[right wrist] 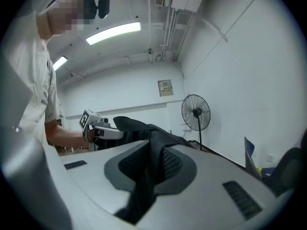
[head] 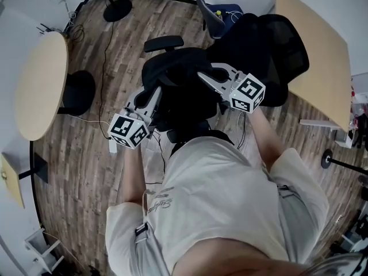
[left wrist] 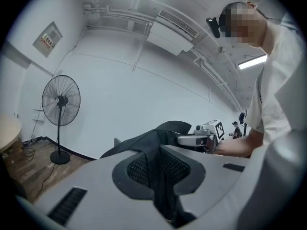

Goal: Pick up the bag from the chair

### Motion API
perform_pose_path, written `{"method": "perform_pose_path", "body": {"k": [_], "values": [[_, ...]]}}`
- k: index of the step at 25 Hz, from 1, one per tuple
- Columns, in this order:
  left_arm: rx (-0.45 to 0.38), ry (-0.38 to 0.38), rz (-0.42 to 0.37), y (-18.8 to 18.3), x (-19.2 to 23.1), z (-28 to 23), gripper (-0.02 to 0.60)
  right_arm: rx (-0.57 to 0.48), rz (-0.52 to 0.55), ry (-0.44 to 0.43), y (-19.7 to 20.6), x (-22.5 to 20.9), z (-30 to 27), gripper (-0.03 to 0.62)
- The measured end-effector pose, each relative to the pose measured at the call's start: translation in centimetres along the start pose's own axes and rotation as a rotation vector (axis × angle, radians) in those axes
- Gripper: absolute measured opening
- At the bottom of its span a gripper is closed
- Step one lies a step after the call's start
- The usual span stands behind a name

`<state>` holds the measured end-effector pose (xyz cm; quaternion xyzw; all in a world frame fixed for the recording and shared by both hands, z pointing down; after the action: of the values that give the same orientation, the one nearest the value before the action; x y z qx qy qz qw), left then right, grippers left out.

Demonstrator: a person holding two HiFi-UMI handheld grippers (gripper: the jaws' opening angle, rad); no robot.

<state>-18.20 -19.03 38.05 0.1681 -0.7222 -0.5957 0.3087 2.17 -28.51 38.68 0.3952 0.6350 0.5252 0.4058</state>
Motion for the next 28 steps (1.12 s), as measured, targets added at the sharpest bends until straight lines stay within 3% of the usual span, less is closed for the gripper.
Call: {"method": "perform_pose_path", "body": {"k": [6, 28], "values": [[-0.003, -0.036, -0.09, -2.6, -0.4, 0.1, 0.046, -0.045, -0.022, -0.029, -2.8, -0.4, -0.6, 0.031], [-0.083, -0.055, -0.121, -4.8, -1.3, 1.5, 0.046, -0.087, 0.003, -0.065, -5.3, 0.8, -0.5, 0.029]]}}
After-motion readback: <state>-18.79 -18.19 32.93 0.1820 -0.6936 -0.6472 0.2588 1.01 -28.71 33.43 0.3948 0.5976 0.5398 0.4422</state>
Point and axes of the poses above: the fingertips, and each gripper's own axes: z backward along the fingers, x to its left, y out of its underside, the point moved 6 cm from there along z, backward along the fingers, and after that the axes turned 8 degrees about y, right-handed, at the moved point
